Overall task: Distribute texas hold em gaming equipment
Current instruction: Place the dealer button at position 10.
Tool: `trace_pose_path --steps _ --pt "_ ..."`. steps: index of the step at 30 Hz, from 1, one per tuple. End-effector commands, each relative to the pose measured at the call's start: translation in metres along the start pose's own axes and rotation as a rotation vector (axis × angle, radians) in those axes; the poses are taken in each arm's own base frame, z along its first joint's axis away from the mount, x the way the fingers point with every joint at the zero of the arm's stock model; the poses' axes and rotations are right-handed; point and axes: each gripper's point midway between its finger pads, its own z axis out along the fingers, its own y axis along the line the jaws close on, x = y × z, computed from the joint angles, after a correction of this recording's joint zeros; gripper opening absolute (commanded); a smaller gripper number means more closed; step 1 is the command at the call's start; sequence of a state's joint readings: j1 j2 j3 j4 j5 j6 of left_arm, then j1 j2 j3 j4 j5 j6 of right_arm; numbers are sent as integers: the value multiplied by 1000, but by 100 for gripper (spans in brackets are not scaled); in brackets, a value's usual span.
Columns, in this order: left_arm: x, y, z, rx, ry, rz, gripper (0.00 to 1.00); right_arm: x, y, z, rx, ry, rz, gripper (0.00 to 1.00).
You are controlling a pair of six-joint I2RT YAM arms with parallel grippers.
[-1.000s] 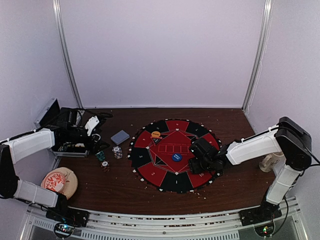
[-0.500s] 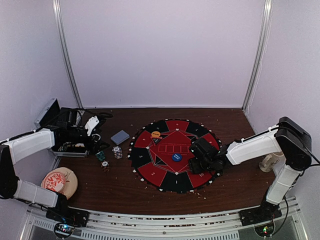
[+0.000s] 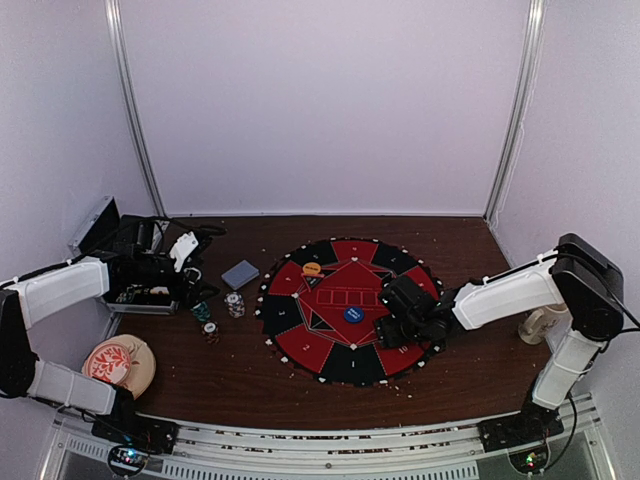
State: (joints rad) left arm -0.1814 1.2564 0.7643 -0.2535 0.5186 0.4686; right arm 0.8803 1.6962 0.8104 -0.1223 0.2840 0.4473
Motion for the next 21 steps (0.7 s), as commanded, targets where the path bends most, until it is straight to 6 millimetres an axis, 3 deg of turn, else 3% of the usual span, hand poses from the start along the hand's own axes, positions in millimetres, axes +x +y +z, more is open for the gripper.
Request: trace_pose_path --steps 1,6,13,15,21 --pt "-10 4 -3 -23 -40 18 98 -2 4 -10 -38 -12 -5 86" --pt "-11 3 -3 -18 -44 18 98 -29 11 -23 -59 -56 4 99" --pt "-13 5 -5 -29 -50 18 98 -84 36 -40 -110 -109 -5 100" --pt "-14 6 -6 -38 -54 17 98 -110 48 -43 -127 -142 5 100" --pt "-15 9 -7 -60 -63 11 98 -160 75 -30 -91 -177 -9 100"
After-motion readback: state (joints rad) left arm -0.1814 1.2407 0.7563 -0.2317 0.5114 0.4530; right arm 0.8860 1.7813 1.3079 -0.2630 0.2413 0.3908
